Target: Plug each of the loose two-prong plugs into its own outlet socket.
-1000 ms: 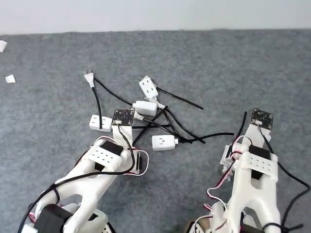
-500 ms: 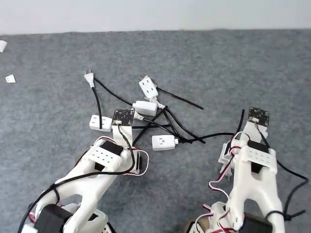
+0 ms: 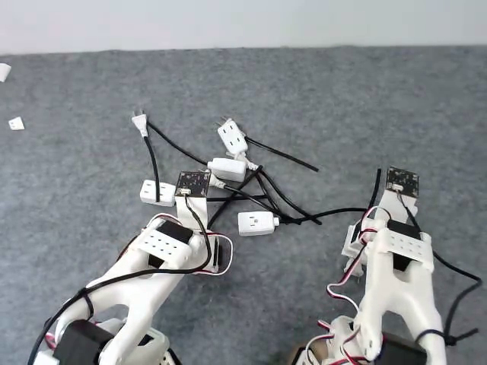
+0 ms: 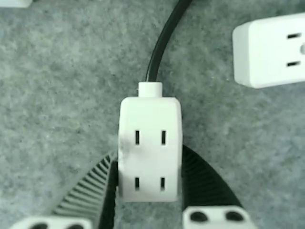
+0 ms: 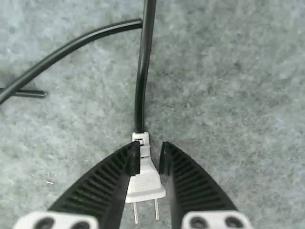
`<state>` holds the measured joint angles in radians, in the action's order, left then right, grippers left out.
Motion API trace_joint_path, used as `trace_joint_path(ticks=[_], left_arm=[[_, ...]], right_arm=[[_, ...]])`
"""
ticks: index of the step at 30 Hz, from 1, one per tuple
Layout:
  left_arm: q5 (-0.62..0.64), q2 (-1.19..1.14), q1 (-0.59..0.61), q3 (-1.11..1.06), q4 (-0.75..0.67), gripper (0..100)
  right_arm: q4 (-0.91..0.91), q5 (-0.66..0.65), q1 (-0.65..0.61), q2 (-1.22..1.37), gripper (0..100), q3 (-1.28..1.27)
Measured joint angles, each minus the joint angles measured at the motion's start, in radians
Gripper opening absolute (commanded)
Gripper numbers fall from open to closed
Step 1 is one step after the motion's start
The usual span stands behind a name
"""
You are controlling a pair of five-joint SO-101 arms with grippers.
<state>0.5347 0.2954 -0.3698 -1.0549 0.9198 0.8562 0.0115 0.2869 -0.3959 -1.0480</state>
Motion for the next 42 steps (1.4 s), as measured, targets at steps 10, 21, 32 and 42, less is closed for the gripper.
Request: trace_joint_path(ticks=[10,21,32,42], left_arm=[[0.0,0.0,0.0,0.0,0.0,1],[0.0,0.0,-0.003,0.0,0.0,1],[0.0,0.0,-0.003,0.0,0.0,1],[0.0,0.0,-0.003,0.0,0.0,1]], right_arm=[[0.0,0.089,-0.034,0.002,9.0,-0.002],[0.023,0.094,-0.055,0.124,9.0,0.072],[0.044,0.094,-0.029,0.176,1.3,0.118],[0.044,0.06,-0.023,0.153,0.8,0.11]])
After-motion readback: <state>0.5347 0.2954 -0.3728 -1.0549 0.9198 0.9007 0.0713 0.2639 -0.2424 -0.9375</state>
